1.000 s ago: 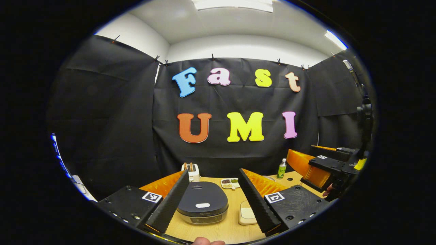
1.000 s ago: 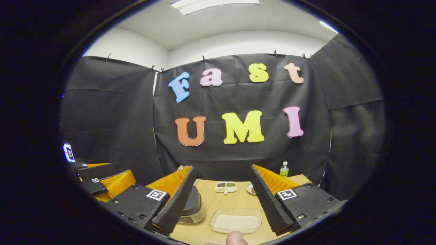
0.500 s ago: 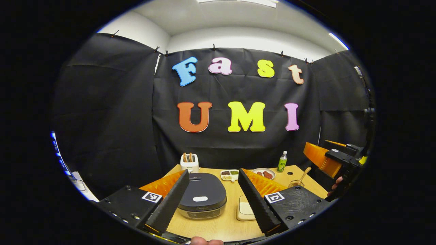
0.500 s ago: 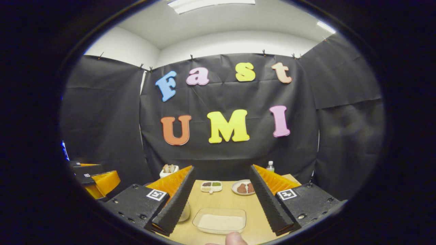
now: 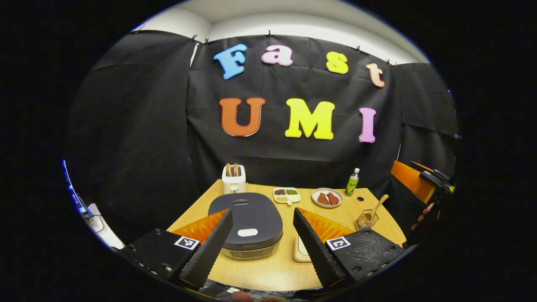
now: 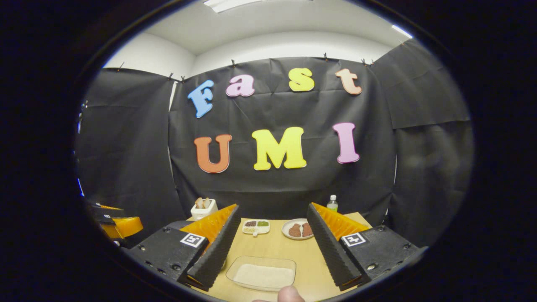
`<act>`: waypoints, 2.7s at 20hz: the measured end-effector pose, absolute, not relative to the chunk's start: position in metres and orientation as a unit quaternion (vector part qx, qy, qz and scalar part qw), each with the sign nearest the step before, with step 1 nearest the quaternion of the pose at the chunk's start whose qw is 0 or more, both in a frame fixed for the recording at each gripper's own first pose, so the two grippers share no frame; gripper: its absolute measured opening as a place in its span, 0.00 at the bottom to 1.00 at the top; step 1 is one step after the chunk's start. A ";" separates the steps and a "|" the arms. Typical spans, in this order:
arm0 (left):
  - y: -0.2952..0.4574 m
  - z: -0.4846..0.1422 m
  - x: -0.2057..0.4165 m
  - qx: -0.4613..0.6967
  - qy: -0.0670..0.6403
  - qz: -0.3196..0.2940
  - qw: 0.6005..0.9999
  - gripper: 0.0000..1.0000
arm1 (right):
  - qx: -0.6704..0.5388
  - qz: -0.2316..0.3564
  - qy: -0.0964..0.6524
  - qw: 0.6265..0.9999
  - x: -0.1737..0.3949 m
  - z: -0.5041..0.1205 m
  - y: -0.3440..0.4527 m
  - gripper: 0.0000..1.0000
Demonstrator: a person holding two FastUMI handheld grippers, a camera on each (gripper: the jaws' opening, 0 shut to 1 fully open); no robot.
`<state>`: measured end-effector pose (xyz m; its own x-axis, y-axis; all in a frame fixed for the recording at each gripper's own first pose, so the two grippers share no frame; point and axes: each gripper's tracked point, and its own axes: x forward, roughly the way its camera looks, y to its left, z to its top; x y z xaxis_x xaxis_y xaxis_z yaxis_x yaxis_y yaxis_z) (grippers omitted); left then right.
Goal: Close the left gripper, press the button to open the rice cooker; take a wooden spoon from the chopstick holder with the right hand, scoop a spoonful of rice and pour it into the rice cooker, then put the wooden spoon back into the chopstick holder.
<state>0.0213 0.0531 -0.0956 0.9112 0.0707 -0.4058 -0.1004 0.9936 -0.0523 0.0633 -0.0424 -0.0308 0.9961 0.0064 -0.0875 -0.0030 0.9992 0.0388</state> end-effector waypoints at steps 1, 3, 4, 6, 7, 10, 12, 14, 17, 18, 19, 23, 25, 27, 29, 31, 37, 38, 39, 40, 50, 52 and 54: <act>0.053 -0.103 0.024 -0.050 0.225 0.049 0.972 0.95 | 0.019 0.006 0.050 0.999 0.068 -0.036 -0.044 1.00; 0.054 -0.116 0.030 -0.066 0.258 0.058 0.962 0.95 | 0.017 0.016 0.073 0.997 0.077 -0.051 -0.046 1.00; 0.057 -0.124 0.033 -0.067 0.277 0.063 0.956 0.95 | 0.020 0.022 0.083 0.996 0.080 -0.057 -0.046 1.00; 0.064 -0.144 0.037 -0.065 0.318 0.066 0.944 0.95 | 0.023 0.028 0.094 0.995 0.085 -0.061 -0.053 1.00; 0.068 -0.146 0.039 -0.062 0.332 0.065 0.939 0.95 | 0.021 0.028 0.097 0.995 0.087 -0.064 -0.058 1.00; 0.070 -0.166 0.051 -0.078 0.365 0.053 0.926 0.67 | 0.015 0.018 0.094 0.995 0.094 -0.067 -0.078 1.00; 0.069 -0.176 0.059 -0.097 0.388 0.051 0.915 0.49 | 0.018 0.007 0.095 0.995 0.099 -0.074 -0.092 1.00; 0.069 -0.182 0.069 -0.101 0.402 0.046 0.909 0.22 | 0.017 -0.006 0.099 0.995 0.105 -0.081 -0.103 1.00; 0.072 -0.196 0.080 -0.108 0.427 0.039 0.897 0.03 | 0.023 -0.018 0.109 0.994 0.107 -0.092 -0.116 1.00; 0.074 -0.199 0.080 -0.103 0.436 0.040 0.893 0.02 | 0.025 -0.024 0.113 0.993 0.108 -0.095 -0.121 1.00; 0.077 -0.213 0.090 -0.104 0.440 0.040 0.891 0.02 | 0.027 -0.032 0.114 0.993 0.109 -0.096 -0.128 1.00; 0.079 -0.232 0.093 -0.113 0.456 0.041 0.882 0.00 | 0.033 -0.062 0.112 0.991 0.111 -0.097 -0.153 1.00; 0.082 -0.241 0.094 -0.113 0.463 0.046 0.878 0.00 | 0.035 -0.074 0.115 0.990 0.111 -0.099 -0.163 1.00; 0.085 -0.249 0.094 -0.115 0.467 0.049 0.875 0.00 | 0.037 -0.083 0.118 0.989 0.111 -0.101 -0.170 1.00; 0.087 -0.255 0.091 -0.118 0.475 0.049 0.871 0.00 | 0.036 -0.088 0.119 0.988 0.110 -0.101 -0.175 1.00; 0.086 -0.261 0.089 -0.116 0.482 0.042 0.868 0.00 | 0.036 -0.091 0.119 0.988 0.110 -0.102 -0.177 1.00; 0.087 -0.258 0.087 -0.139 0.492 0.041 0.859 0.00 | 0.047 -0.084 0.128 0.987 0.112 -0.109 -0.171 1.00; 0.088 -0.253 0.090 -0.142 0.474 0.043 0.868 0.00 | 0.047 -0.084 0.127 0.987 0.112 -0.107 -0.173 1.00; 0.090 -0.248 0.096 -0.142 0.450 0.053 0.880 0.00 | 0.046 -0.086 0.125 0.987 0.112 -0.105 -0.176 1.00; 0.092 -0.238 0.101 -0.138 0.429 0.064 0.890 0.00 | 0.045 -0.090 0.122 0.987 0.112 -0.102 -0.181 0.94; 0.085 -0.083 0.140 -0.094 0.214 0.059 0.970 0.00 | 0.035 -0.110 0.119 0.986 0.113 -0.098 -0.220 1.00; 0.084 -0.078 0.136 -0.096 0.198 0.063 0.973 0.00 | 0.028 -0.107 0.123 0.986 0.114 -0.100 -0.228 1.00; 0.074 -0.070 0.126 -0.105 0.186 0.068 0.975 0.00 | 0.021 -0.112 0.125 0.986 0.114 -0.103 -0.241 1.00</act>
<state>0.1262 0.0743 -0.0704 0.9219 0.0930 -0.3762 -0.1710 0.9688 -0.1794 0.1141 -0.2415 -0.1029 0.9435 -0.2162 -0.2510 0.2268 0.9738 0.0136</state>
